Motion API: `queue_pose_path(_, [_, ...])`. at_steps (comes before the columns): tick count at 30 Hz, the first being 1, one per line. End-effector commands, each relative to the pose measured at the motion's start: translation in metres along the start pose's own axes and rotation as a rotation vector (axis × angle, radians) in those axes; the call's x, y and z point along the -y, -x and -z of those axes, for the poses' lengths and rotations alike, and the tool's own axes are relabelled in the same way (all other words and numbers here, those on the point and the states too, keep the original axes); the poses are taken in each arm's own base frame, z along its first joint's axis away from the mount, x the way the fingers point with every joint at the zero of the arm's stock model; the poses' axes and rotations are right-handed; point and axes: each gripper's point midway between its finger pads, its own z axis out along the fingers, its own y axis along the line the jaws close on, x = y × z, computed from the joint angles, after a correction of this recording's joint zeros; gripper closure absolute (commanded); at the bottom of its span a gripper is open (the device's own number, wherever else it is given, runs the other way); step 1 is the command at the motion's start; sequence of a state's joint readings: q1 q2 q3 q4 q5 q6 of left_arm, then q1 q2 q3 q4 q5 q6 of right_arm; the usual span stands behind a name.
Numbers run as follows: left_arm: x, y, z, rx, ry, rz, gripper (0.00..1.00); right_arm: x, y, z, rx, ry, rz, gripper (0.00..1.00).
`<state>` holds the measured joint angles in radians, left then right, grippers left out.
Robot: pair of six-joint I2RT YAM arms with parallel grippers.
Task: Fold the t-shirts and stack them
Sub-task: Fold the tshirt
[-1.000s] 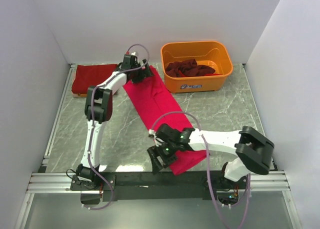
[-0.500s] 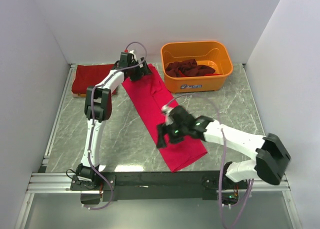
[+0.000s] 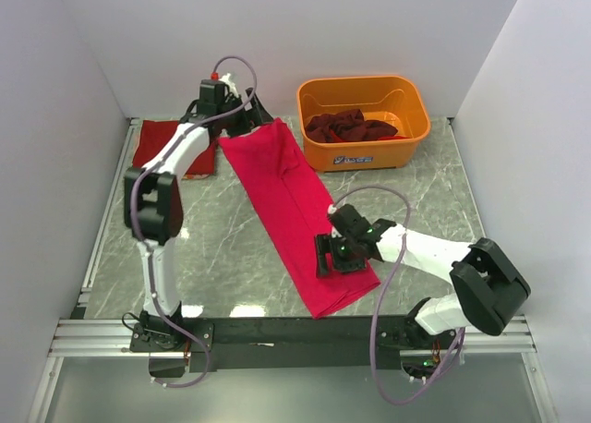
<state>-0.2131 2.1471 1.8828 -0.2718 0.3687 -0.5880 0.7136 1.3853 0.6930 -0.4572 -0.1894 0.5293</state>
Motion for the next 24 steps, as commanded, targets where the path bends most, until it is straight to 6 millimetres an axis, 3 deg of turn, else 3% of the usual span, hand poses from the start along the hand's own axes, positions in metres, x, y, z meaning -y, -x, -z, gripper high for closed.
queue_pose_path(1, [0.033,0.015,0.044,0.085,-0.06,-0.023,0.0,-0.032,-0.037,-0.009,-0.094,0.087,0.052,0.14])
queue_pose_path(2, [0.022,-0.001,0.045,0.067,-0.032,-0.003,0.01,-0.039,-0.047,-0.012,-0.119,0.097,0.075,0.14])
queue_pose_path(3, [0.033,0.004,0.061,0.094,-0.05,-0.005,0.01,-0.053,-0.058,-0.01,-0.156,0.139,0.08,0.14])
queue_pose_path(5, [0.028,-0.006,0.07,0.086,-0.03,0.009,0.01,-0.085,-0.074,-0.01,-0.195,0.228,0.15,0.14])
queue_pose_path(7, [0.032,-0.003,0.088,0.111,-0.005,0.013,0.01,-0.115,-0.078,-0.004,-0.213,0.314,0.198,0.15])
queue_pose_path(8, [0.025,-0.012,0.092,0.102,0.019,0.026,0.0,-0.122,-0.085,-0.003,-0.229,0.319,0.231,0.15])
queue_pose_path(10, [0.027,-0.009,0.113,0.137,0.047,0.024,0.01,-0.134,-0.084,0.005,-0.222,0.339,0.277,0.15])
queue_pose_path(11, [0.017,-0.024,0.116,0.115,0.076,0.036,0.0,-0.137,-0.081,0.011,-0.201,0.343,0.284,0.14])
queue_pose_path(12, [0.024,-0.023,0.131,0.137,0.072,0.044,0.01,-0.138,-0.078,0.014,-0.185,0.34,0.283,0.14])
queue_pose_path(13, [0.024,-0.029,0.138,0.137,0.071,0.052,0.01,-0.132,-0.077,0.018,-0.182,0.313,0.28,0.14])
queue_pose_path(14, [0.015,-0.054,0.139,0.095,0.093,0.076,0.01,-0.134,-0.07,0.027,-0.144,0.313,0.281,0.14])
queue_pose_path(16, [0.025,-0.073,0.16,0.091,0.082,0.106,0.01,-0.119,-0.061,0.033,-0.09,0.234,0.259,0.13])
queue_pose_path(17, [0.013,-0.103,0.161,0.047,0.117,0.125,0.01,-0.118,-0.056,0.044,-0.049,0.249,0.25,0.13])
queue_pose_path(18, [0.032,-0.122,0.173,0.032,0.091,0.12,0.01,-0.114,-0.053,0.049,-0.03,0.245,0.222,0.12])
queue_pose_path(19, [0.031,-0.136,0.178,0.022,0.117,0.116,0.01,-0.097,-0.052,0.048,-0.025,0.215,0.18,0.12])
queue_pose_path(20, [0.035,-0.173,0.18,-0.047,0.122,0.097,0.01,-0.09,-0.048,0.057,0.013,0.226,0.159,0.12])
queue_pose_path(22, [0.04,-0.205,0.198,-0.093,0.129,0.123,0.01,-0.056,-0.04,0.061,0.061,0.183,0.06,0.12])
queue_pose_path(23, [0.039,-0.245,0.203,-0.18,0.123,0.11,0.01,-0.045,-0.038,0.062,0.07,0.176,0.03,0.12])
queue_pose_path(24, [0.044,-0.257,0.213,-0.196,0.105,0.152,0.01,-0.036,-0.038,0.063,0.074,0.173,0.008,0.12])
